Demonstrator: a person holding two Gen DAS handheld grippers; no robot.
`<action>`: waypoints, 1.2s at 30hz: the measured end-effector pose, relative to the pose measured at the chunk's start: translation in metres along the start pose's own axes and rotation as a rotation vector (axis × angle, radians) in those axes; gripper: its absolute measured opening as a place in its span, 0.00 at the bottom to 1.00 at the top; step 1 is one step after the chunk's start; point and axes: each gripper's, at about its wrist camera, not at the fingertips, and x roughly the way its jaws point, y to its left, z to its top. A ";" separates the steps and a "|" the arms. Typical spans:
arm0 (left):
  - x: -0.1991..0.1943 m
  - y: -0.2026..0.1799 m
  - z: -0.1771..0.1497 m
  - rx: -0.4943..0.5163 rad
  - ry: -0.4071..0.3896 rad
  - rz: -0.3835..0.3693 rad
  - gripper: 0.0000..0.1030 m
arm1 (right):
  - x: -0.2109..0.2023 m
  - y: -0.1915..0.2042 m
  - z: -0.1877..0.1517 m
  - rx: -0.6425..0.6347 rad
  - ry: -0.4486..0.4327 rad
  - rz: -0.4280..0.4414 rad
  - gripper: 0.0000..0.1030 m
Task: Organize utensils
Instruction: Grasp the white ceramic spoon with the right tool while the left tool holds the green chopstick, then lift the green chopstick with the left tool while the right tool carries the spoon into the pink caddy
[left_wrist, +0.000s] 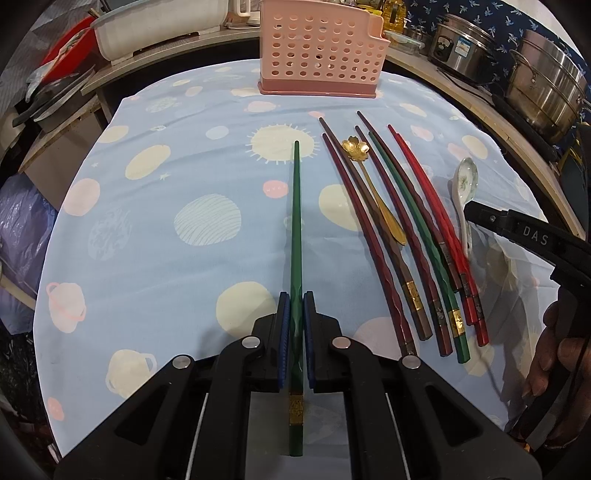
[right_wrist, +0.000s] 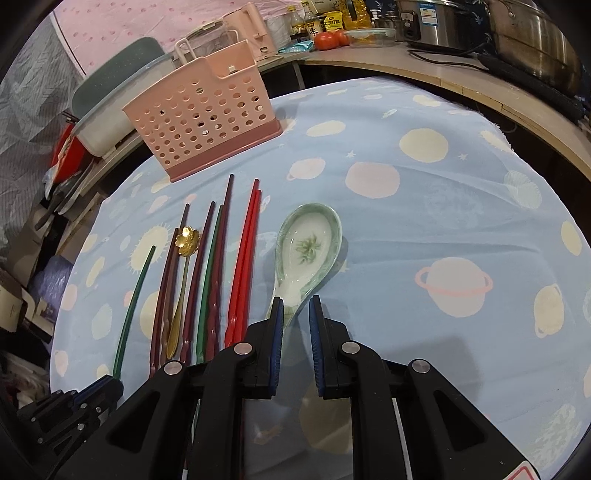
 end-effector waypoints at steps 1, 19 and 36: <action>0.000 0.000 0.000 0.000 -0.001 0.000 0.07 | 0.001 -0.001 0.001 0.009 0.003 0.008 0.13; 0.000 0.003 0.000 -0.012 -0.006 -0.023 0.07 | 0.004 0.010 -0.006 -0.018 0.004 0.011 0.09; -0.026 0.011 -0.037 -0.029 0.022 -0.065 0.08 | -0.048 -0.012 -0.036 0.031 -0.033 -0.004 0.08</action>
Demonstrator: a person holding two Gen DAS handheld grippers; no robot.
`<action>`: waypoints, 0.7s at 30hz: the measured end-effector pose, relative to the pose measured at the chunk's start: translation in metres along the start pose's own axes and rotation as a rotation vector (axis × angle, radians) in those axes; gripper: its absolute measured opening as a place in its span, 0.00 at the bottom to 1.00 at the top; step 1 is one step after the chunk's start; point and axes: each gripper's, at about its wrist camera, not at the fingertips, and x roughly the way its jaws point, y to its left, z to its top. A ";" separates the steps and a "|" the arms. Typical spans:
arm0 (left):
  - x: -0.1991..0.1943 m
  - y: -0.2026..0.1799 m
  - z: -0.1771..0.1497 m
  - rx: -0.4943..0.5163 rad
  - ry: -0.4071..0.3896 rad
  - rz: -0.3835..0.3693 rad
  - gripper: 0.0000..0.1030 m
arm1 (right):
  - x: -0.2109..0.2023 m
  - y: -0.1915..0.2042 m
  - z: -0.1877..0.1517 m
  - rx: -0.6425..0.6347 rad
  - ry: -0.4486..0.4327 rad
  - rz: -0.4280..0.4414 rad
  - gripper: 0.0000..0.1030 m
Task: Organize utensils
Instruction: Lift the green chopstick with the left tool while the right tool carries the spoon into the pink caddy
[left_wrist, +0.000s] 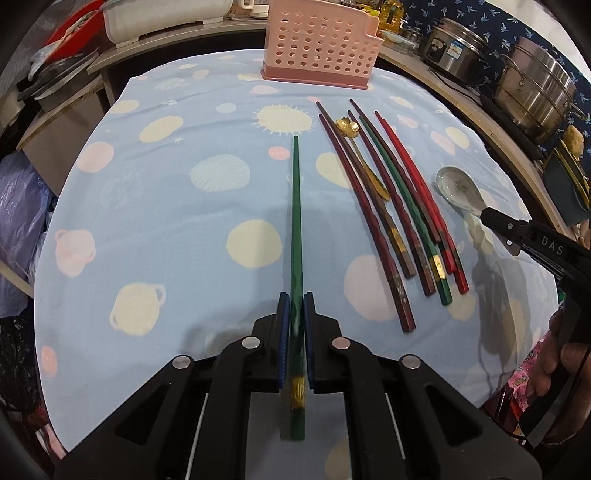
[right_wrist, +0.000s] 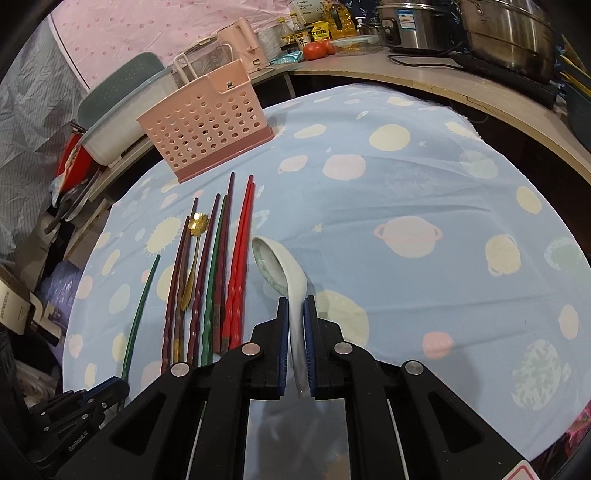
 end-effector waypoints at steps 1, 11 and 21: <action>-0.002 0.000 -0.003 0.004 0.000 0.005 0.10 | -0.001 -0.001 -0.003 0.002 0.003 0.001 0.08; -0.009 -0.004 -0.020 0.028 -0.007 0.020 0.06 | -0.014 -0.002 -0.018 0.008 0.012 0.009 0.08; -0.038 -0.006 -0.005 0.024 -0.055 -0.008 0.07 | -0.041 0.001 -0.004 0.002 -0.045 0.031 0.08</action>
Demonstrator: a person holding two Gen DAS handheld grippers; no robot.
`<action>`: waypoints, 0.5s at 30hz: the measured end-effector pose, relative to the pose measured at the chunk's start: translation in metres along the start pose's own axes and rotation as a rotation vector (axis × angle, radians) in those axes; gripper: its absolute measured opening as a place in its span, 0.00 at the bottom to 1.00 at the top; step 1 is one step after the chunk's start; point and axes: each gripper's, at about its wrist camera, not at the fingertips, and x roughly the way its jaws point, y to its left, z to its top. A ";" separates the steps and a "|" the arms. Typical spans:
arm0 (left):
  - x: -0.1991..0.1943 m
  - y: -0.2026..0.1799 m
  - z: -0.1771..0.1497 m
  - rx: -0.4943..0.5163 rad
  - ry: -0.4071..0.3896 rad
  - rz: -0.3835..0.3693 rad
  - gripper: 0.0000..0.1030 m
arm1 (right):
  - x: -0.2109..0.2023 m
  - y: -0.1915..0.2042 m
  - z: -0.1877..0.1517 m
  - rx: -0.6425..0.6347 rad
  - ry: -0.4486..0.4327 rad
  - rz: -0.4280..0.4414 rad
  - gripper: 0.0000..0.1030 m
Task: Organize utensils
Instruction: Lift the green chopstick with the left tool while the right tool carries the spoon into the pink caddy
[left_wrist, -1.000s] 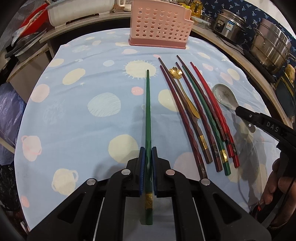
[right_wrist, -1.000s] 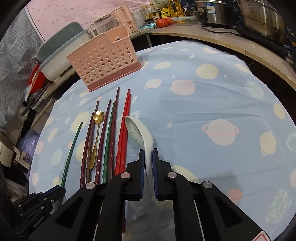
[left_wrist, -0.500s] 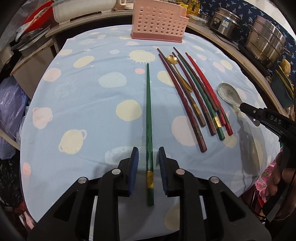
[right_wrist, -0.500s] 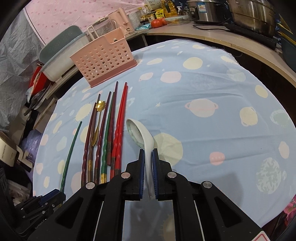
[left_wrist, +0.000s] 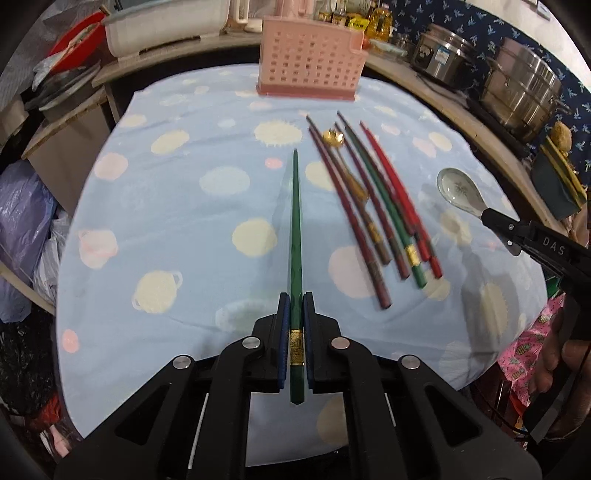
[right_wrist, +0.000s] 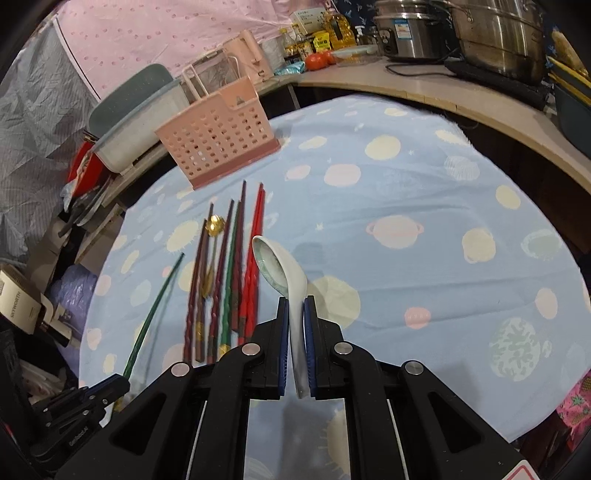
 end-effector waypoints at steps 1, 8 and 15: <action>-0.006 -0.001 0.006 0.001 -0.020 -0.005 0.07 | -0.003 0.001 0.005 -0.002 -0.010 0.004 0.08; -0.039 -0.004 0.064 0.002 -0.154 -0.011 0.07 | -0.024 0.016 0.052 -0.030 -0.109 0.044 0.08; -0.065 -0.005 0.135 0.006 -0.313 0.015 0.07 | -0.023 0.035 0.107 -0.087 -0.181 0.043 0.08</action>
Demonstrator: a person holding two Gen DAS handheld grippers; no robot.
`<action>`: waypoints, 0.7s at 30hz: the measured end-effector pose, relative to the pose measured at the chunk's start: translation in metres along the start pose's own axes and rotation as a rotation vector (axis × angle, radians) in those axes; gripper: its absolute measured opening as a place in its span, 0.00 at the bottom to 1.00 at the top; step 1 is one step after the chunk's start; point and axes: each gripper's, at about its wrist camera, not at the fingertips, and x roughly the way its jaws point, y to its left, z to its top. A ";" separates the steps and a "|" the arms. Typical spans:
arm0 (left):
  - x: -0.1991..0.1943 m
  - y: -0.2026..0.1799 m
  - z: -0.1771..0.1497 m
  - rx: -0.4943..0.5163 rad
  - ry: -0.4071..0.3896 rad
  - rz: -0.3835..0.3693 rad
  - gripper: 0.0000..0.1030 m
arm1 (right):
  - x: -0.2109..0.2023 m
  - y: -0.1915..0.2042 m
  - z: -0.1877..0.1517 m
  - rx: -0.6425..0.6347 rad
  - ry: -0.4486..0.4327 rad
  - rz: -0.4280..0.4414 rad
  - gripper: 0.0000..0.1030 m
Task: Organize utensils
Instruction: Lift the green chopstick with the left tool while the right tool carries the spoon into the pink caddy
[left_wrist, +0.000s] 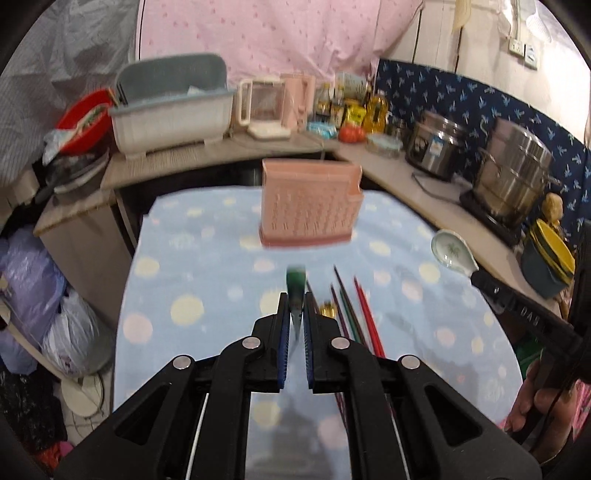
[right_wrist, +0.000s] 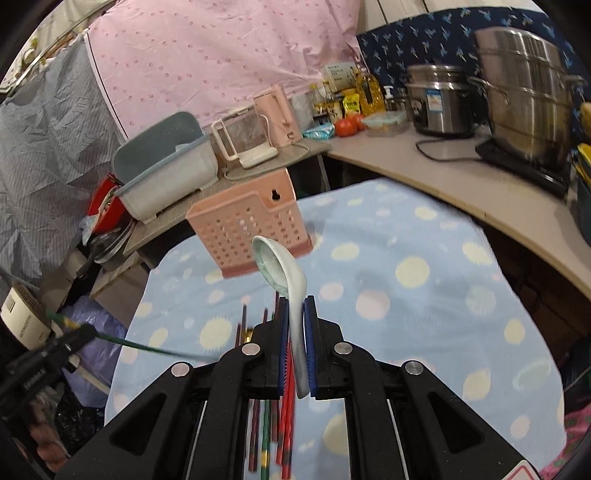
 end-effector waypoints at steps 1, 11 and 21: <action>0.000 0.000 0.010 -0.001 -0.018 0.003 0.07 | 0.006 0.002 0.009 -0.013 -0.001 -0.005 0.08; 0.007 -0.004 0.115 0.011 -0.178 0.027 0.07 | 0.063 0.012 0.084 -0.018 0.039 0.020 0.08; 0.038 -0.001 0.199 -0.015 -0.303 0.034 0.07 | 0.129 0.037 0.134 -0.073 0.114 -0.005 0.08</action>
